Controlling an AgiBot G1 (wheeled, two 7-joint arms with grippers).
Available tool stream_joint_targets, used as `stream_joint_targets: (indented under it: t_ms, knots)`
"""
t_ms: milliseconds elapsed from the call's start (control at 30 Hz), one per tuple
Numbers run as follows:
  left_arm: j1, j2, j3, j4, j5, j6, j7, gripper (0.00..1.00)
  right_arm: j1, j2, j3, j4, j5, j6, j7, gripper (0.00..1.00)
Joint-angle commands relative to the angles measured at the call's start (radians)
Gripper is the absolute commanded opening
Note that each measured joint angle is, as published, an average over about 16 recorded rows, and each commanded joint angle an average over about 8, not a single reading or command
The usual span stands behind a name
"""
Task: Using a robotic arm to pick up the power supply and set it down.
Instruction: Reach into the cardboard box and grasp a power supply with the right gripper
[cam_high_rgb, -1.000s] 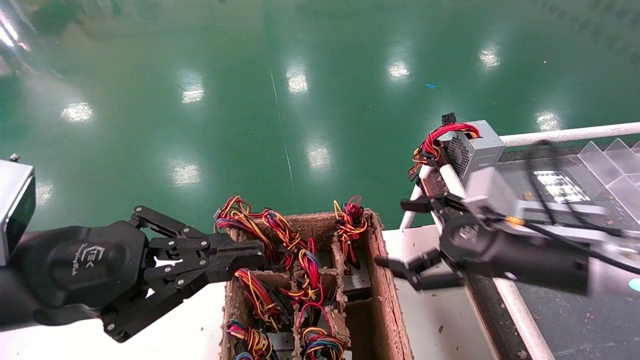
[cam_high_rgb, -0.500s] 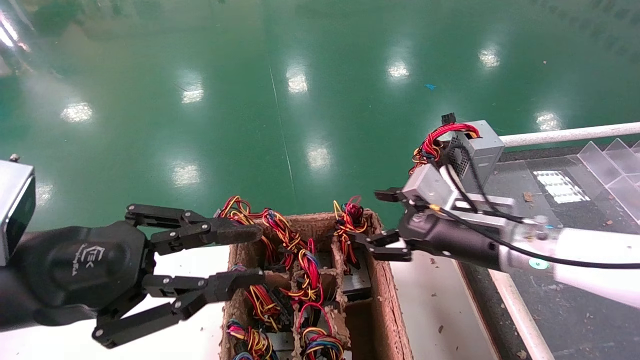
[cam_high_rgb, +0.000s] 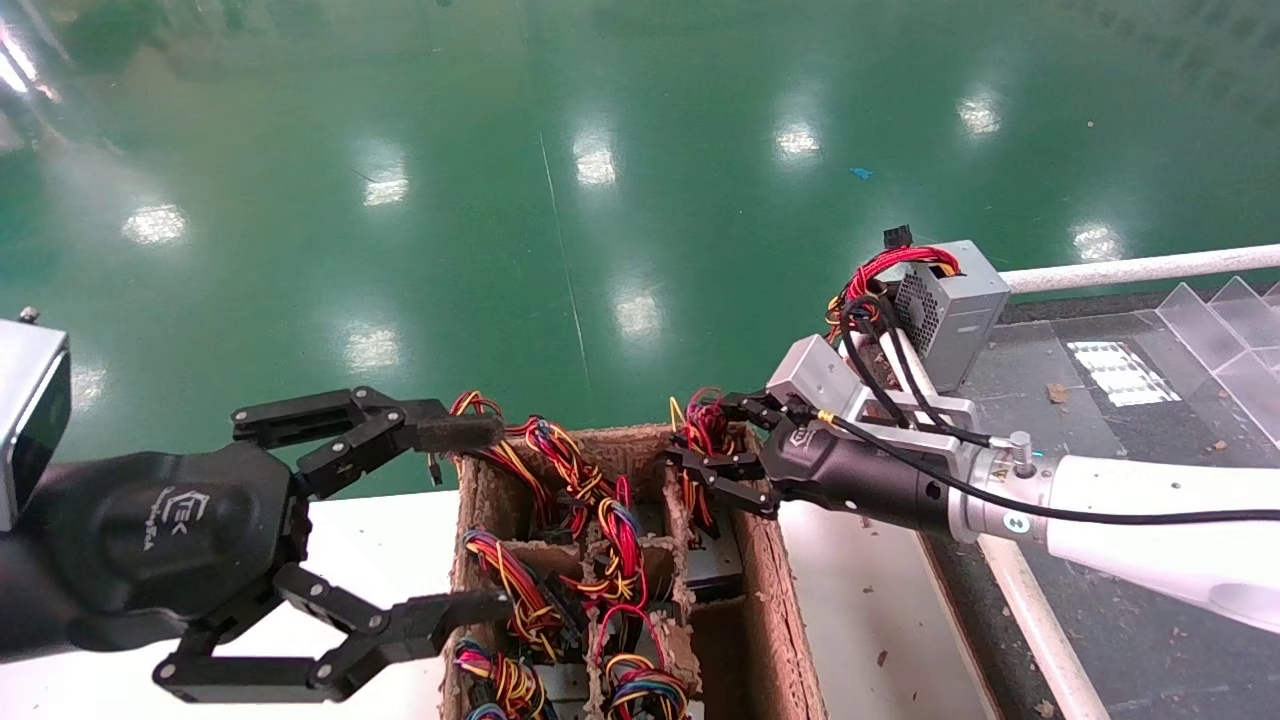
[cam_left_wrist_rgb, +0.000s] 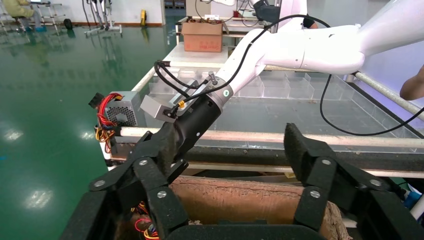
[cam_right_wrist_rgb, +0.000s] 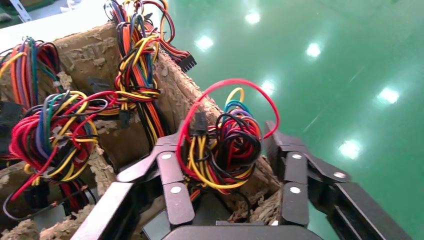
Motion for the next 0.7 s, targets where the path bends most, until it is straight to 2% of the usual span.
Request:
stream_joint_targets:
  t_ms: [33, 467, 700]
  knots:
    - [0.0, 0.0, 0.0, 0.0, 0.0, 0.0, 0.0, 1.0, -0.005, 0.001, 0.003, 0.0, 0.005, 0.0, -0.01, 0.0]
    - [0.0, 0.0, 0.0, 0.0, 0.0, 0.0, 0.0, 1.0, -0.038, 0.038, 0.031, 0.068, 0.05, -0.006, -0.005, 0.0]
    - [0.0, 0.0, 0.0, 0.0, 0.0, 0.0, 0.0, 1.0, -0.056, 0.094, 0.086, 0.17, 0.114, -0.001, -0.001, 0.0]
